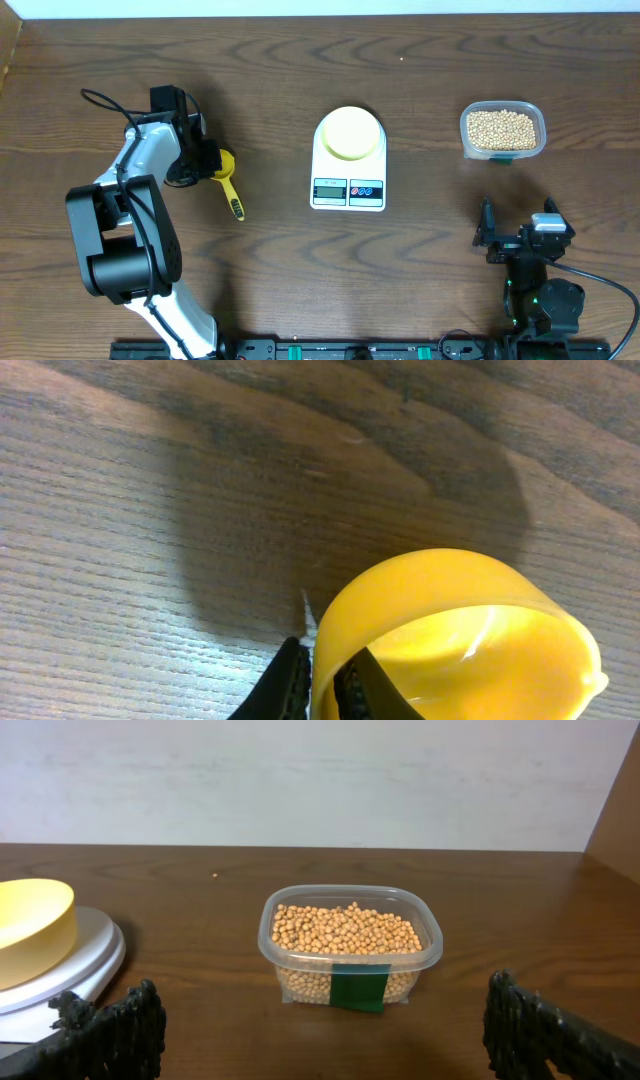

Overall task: Scoop item into bowl and weigh 50g on scale
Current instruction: 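Close the left gripper on the yellow scoop's cup rim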

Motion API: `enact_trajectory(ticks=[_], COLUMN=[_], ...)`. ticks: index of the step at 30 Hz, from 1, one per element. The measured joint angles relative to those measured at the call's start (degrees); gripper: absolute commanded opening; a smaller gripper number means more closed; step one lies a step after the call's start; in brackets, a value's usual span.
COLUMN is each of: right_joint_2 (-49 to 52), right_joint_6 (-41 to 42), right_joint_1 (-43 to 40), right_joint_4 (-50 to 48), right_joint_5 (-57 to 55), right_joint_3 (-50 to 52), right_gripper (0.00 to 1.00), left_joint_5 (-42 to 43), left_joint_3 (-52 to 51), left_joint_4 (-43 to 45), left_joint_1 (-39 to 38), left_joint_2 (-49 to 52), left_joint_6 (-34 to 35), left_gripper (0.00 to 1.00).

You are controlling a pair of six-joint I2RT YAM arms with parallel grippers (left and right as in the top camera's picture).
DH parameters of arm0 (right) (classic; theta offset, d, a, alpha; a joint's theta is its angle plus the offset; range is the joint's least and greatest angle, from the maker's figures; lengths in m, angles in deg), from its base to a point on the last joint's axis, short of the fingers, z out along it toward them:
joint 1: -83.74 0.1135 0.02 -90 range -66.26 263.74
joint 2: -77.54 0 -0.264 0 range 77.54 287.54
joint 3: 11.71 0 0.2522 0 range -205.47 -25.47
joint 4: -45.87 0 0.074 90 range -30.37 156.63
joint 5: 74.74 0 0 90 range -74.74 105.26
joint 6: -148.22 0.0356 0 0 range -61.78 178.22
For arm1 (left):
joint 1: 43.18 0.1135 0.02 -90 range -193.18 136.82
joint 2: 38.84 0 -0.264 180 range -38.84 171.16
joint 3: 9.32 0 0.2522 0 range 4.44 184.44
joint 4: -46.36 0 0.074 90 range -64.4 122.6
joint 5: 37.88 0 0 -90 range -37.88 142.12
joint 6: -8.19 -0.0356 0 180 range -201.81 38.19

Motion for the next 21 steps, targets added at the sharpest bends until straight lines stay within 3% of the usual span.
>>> enact_trajectory(ticks=[4,21], right_joint_2=[0.0,0.0], right_joint_6=[0.0,0.0], right_joint_1=[0.0,0.0], right_joint_4=[0.0,0.0], right_joint_5=[0.0,0.0], right_joint_3=[0.0,0.0], right_gripper=[0.99,0.99], left_joint_5=[0.0,0.0], left_joint_3=[0.0,0.0], left_joint_4=[0.0,0.5], left_joint_1=[0.0,0.0], left_joint_2=[0.0,0.0], left_joint_6=[0.0,0.0], left_gripper=[0.08,0.08])
